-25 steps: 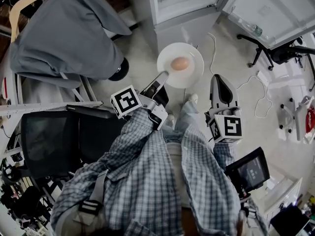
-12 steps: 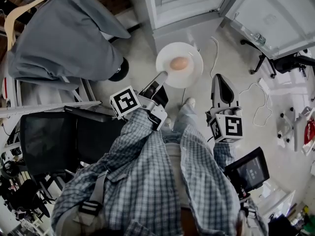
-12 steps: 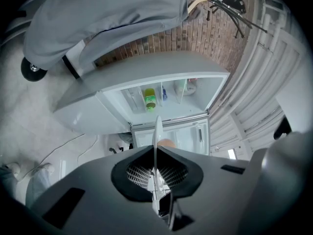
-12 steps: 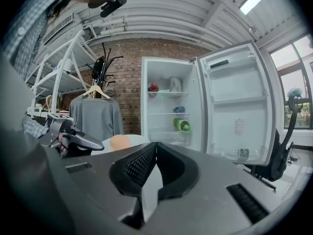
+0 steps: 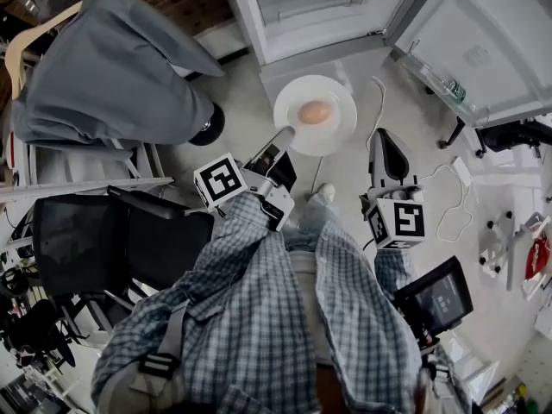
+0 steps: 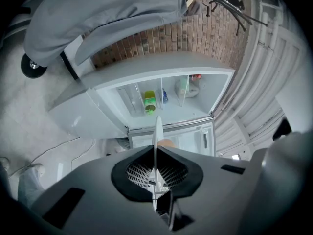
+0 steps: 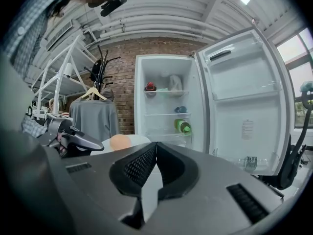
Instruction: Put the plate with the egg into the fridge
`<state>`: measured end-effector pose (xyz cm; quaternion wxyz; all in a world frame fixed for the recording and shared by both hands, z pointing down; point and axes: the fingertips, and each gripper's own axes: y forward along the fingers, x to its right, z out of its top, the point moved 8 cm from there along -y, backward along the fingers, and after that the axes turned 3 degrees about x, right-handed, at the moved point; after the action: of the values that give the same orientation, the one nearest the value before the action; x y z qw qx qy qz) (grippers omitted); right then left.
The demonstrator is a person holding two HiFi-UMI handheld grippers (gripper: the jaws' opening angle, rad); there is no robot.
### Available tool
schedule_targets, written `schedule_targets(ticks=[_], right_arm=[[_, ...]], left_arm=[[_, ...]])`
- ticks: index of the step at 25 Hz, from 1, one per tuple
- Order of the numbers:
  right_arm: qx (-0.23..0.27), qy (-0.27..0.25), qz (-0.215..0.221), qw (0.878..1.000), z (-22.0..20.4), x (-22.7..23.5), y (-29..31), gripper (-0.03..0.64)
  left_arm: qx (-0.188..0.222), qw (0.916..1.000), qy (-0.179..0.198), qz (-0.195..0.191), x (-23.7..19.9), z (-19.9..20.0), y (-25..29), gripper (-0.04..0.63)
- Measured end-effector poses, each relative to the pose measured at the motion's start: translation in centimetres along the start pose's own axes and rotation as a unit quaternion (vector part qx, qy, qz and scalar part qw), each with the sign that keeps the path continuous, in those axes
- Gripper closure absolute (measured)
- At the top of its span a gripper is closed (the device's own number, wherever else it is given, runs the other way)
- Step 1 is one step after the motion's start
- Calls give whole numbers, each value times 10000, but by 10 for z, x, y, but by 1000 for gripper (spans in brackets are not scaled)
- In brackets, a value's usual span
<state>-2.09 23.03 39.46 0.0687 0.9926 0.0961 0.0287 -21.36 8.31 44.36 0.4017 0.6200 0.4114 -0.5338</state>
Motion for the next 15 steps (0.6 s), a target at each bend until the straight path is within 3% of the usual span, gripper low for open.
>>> schedule_targets(ticks=[5,15], right_arm=[[-154,30,45,9999,5,24,10,609],[37,72,54,10000,6,81,21,609]], left_arm=[[87,10000,-3,-30,4,-6,25,578],[146,9999,-49,6,4,-18,76,578]])
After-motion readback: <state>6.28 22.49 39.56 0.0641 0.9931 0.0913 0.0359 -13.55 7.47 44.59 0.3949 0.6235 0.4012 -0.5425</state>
